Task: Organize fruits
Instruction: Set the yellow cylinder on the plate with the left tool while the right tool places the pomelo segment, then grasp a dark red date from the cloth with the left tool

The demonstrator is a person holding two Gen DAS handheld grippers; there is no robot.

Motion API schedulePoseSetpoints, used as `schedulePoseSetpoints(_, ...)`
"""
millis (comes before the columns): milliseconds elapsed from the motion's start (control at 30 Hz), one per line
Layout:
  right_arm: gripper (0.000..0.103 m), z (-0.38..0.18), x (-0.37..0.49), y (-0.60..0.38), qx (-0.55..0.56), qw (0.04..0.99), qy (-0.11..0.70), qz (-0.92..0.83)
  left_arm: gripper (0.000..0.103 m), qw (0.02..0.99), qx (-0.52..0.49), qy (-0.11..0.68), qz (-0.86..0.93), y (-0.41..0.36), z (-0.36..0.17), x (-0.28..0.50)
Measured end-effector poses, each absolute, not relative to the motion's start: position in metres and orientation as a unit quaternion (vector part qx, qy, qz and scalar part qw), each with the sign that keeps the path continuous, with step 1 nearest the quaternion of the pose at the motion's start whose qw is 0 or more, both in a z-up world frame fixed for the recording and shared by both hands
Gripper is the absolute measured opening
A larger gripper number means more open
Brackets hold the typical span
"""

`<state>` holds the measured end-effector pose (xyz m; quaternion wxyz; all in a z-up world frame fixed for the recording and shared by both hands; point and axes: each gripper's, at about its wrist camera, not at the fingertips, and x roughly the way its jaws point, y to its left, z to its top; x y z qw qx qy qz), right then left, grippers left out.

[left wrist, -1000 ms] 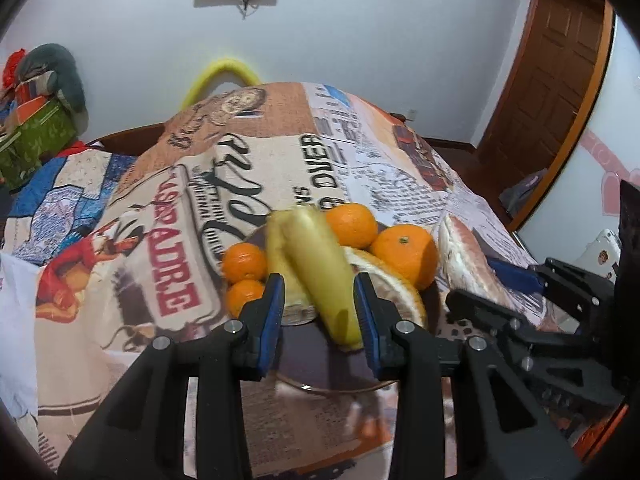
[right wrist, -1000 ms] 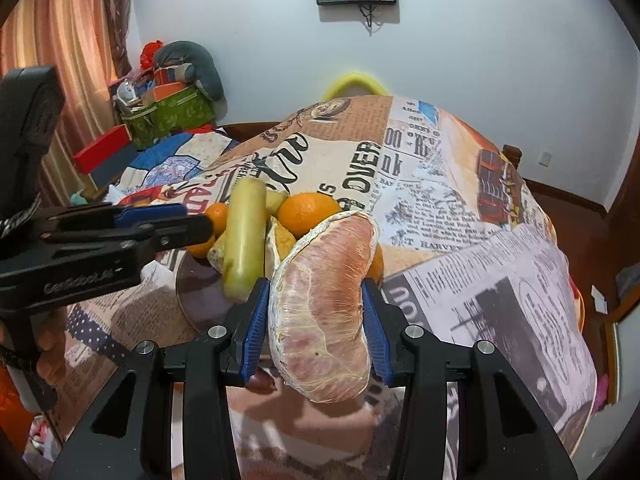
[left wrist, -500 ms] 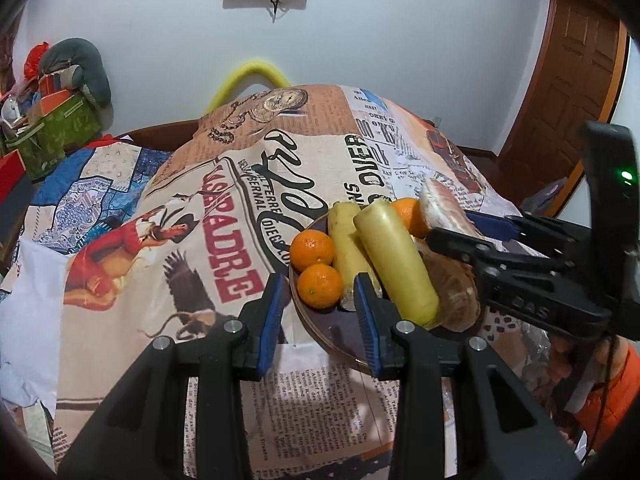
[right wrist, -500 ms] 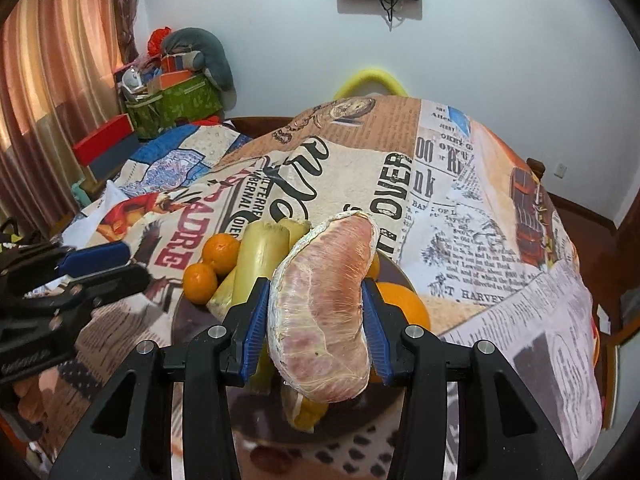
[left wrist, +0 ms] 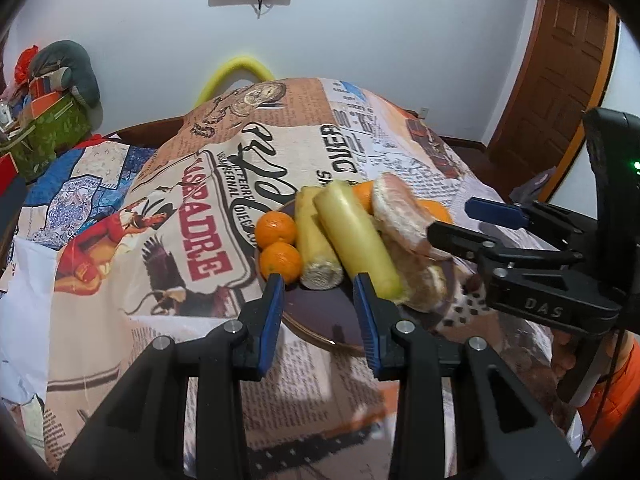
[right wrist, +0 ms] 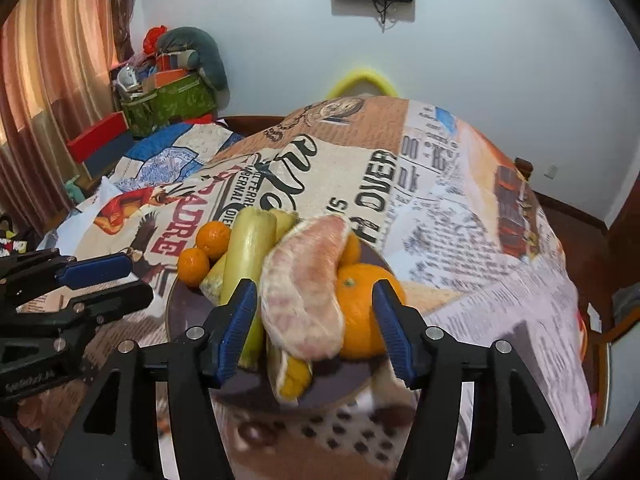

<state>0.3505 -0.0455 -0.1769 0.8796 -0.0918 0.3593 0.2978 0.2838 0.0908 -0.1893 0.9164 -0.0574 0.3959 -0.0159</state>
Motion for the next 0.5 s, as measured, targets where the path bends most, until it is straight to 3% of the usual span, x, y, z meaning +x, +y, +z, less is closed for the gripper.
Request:
schedulePoseSetpoints(133,0.057,-0.173,0.338,-0.068,-0.094,0.882,0.36,0.29,0.036,0.917,-0.049,0.395,-0.023,0.078,-0.181,0.273)
schedulePoseSetpoints(267,0.057,-0.174,0.327,-0.087,-0.105,0.884,0.364,0.275,0.043,0.918,-0.05,0.393,-0.029,0.065,-0.175,0.263)
schedulePoseSetpoints(400,0.062,-0.182,0.316,-0.11,-0.095,0.879,0.382,0.269,0.058,0.912,-0.056,0.405,-0.043,0.051,-0.181,0.256)
schedulePoseSetpoints(500,0.063,-0.191,0.309,-0.121,-0.095,0.876,0.393,0.262,0.059,0.906,-0.048,0.418,-0.05,0.038,-0.19,0.253)
